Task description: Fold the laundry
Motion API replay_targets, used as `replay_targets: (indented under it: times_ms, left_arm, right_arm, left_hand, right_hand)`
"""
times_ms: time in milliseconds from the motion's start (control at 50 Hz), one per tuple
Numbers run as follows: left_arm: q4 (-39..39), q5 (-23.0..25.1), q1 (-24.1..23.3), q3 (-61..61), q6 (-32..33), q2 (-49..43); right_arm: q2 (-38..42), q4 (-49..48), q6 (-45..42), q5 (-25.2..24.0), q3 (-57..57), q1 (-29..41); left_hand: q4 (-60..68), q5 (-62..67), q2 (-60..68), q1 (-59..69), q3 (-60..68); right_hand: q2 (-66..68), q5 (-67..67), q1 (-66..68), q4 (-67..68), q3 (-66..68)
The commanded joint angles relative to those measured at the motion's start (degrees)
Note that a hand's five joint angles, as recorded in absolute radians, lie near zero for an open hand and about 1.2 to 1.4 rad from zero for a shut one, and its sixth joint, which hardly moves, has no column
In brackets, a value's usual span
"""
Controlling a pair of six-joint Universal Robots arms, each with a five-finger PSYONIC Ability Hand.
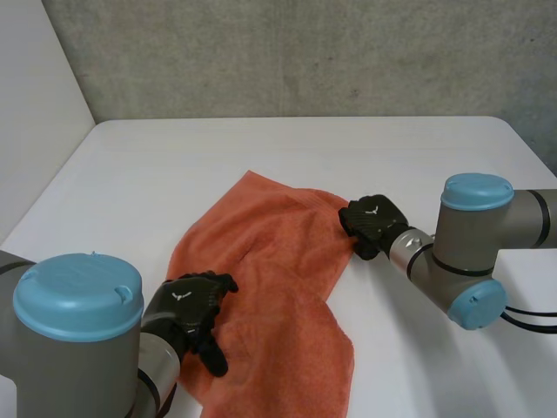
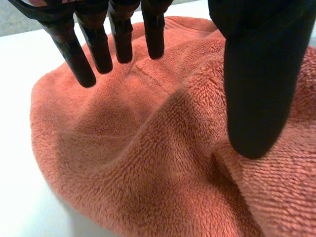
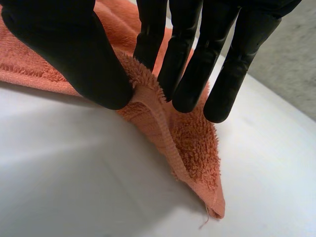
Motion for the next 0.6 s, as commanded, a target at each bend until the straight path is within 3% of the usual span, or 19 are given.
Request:
replay_targets:
  times_ms: [20, 120, 200, 340, 380, 500, 600]
  left_arm:
    - [1.4, 0.02, -0.65, -0.11, 0.0, -0.87]
    - [5.26, 0.02, -0.74, -0.03, 0.88, -3.41]
    - [7.19, 0.02, -0.74, 0.41, 1.05, -5.17]
    - [12.65, 0.02, -0.47, 2.88, 3.08, -8.08]
    - [15.54, 0.02, 0.67, 4.36, 6.66, -8.69]
    - [16.79, 0.72, 4.1, 5.95, 13.44, -8.7]
    - [17.4, 0.89, 4.45, 6.47, 15.29, -7.03]
  right_arm:
    - [-3.66, -1.84, 0.12, 6.46, 0.0, -0.21]
    - [-7.44, -1.23, 0.03, 9.72, 0.52, -1.7]
    - [-11.4, 0.26, -0.5, 10.08, 2.27, -4.6]
    - [-14.74, 4.56, -2.07, 9.47, 4.91, -7.77]
    - [-15.28, 5.54, -2.7, 9.29, 5.8, -8.3]
    - [-17.12, 6.07, -4.19, 9.2, 8.52, -10.14]
    - [-17.3, 5.98, -4.19, 9.2, 9.14, -11.9]
  left_hand:
    - [26.32, 26.21, 26.34, 25.75, 26.39]
    - [51.82, 51.72, 51.84, 51.26, 51.89]
    - [61.6, 61.49, 61.61, 61.03, 61.66]
    - [61.62, 61.52, 61.64, 61.06, 61.69]
    - [61.62, 61.52, 61.64, 61.06, 61.69]
    - [61.62, 61.52, 61.64, 61.06, 61.69]
    - [61.62, 61.52, 61.64, 61.06, 61.69]
  right_hand:
    - [12.37, 14.84, 24.22, 12.18, 12.64]
    - [12.37, 14.84, 24.22, 12.18, 12.64]
    - [12.37, 14.84, 24.22, 12.18, 12.64]
    - [12.37, 14.84, 24.22, 12.18, 12.64]
    - [12.37, 14.84, 24.22, 12.18, 12.64]
    - [12.37, 14.84, 24.22, 12.18, 12.64]
    - [12.37, 14.84, 24.22, 12.18, 12.64]
